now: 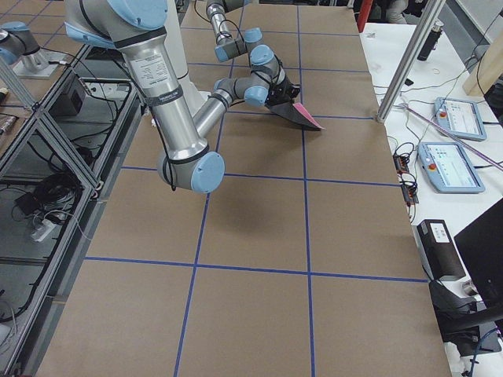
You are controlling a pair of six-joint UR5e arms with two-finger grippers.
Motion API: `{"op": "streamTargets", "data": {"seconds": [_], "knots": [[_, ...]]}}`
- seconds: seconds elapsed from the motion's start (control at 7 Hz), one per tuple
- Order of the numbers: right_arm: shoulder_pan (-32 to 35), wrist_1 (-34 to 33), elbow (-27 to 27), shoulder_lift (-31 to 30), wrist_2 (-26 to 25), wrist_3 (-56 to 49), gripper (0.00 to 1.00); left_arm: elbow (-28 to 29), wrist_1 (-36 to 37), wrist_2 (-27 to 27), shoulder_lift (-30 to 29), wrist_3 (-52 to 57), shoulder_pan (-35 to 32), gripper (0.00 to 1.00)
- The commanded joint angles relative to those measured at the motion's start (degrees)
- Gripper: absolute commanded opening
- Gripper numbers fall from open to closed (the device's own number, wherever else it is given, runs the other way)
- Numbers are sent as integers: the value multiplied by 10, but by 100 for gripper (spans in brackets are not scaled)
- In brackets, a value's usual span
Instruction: Fold towel twice with both arms
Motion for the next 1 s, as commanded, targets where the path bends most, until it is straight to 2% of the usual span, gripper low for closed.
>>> {"op": "streamTargets", "data": {"seconds": [0.0,0.43,0.71,0.86], "knots": [[0,0,0,-1,0,0,0,-3,0,-1,1,0,2,0],[1,0,-1,-5,1,-6,0,-13,1,-5,1,11,-3,0],[-5,-1,2,-13,6,-36,0,-58,54,-11,15,79,-4,0],[-21,-1,5,-16,8,-84,0,-70,73,-13,16,127,-4,0]]}}
